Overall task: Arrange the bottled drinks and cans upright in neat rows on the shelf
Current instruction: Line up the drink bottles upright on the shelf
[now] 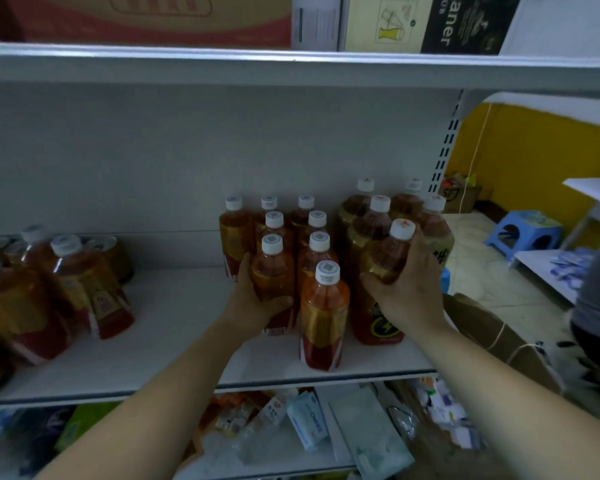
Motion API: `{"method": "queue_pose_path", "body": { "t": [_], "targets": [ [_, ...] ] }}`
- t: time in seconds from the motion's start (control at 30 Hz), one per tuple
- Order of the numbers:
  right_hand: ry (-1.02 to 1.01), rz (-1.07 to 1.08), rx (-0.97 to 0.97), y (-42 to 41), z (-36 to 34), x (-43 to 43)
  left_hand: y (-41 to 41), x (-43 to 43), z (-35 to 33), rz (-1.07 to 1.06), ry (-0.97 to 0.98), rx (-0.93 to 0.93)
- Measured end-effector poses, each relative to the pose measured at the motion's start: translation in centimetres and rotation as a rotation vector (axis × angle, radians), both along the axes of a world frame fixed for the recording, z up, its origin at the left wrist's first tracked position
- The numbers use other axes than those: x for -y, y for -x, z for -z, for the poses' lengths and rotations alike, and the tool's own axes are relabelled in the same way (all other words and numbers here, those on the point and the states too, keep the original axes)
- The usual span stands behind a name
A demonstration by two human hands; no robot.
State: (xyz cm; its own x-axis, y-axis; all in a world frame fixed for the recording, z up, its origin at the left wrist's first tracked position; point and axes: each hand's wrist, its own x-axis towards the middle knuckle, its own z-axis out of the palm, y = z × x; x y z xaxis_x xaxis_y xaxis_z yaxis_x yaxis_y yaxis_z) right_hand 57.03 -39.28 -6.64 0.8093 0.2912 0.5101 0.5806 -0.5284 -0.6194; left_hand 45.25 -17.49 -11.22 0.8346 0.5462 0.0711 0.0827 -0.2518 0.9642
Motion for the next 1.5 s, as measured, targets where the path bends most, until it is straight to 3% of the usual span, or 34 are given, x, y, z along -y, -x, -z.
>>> {"method": "queue_pose_path", "body": {
  "t": [0.13,0.2,0.3,0.67,0.77,0.87,1.13,1.33,1.5],
  "targets": [
    [-0.005,0.013,0.002,-0.1,0.2,-0.3,2.8,2.9,0.2,-0.355,-0.162,0.133],
    [-0.008,0.023,0.005,-0.3,0.4,-0.3,3.8,5.3,0.7,-0.229,-0.232,0.137],
    [-0.005,0.023,-0.005,-0.5,0.7,-0.1,2.9,8.1,2.1,0.017,-0.267,-0.018],
    [0.054,-0.021,-0.049,0.5,-1.3,1.0,3.4,8.7,-0.9,0.046,-0.202,-0.187],
    [0.100,-0.067,0.075,2.2,-4.0,1.2,5.3,6.8,-3.4,-0.002,-0.266,-0.212],
    [0.244,-0.274,0.176,4.4,-7.6,-0.8,8.2,3.6,-5.9,-0.113,-0.408,-0.312],
    [0.519,-0.508,0.116,11.8,-10.7,-13.4,20.0,-5.5,-10.7,-0.289,-0.649,-0.391],
    [0.594,-0.539,-0.002,18.8,-9.1,-25.2,28.9,-14.3,-10.7,-0.405,-0.602,-0.458],
    [0.451,-0.484,-0.217,21.6,-6.2,-31.1,31.5,-19.8,-10.5,-0.376,-0.507,-0.475]
  ]
}}
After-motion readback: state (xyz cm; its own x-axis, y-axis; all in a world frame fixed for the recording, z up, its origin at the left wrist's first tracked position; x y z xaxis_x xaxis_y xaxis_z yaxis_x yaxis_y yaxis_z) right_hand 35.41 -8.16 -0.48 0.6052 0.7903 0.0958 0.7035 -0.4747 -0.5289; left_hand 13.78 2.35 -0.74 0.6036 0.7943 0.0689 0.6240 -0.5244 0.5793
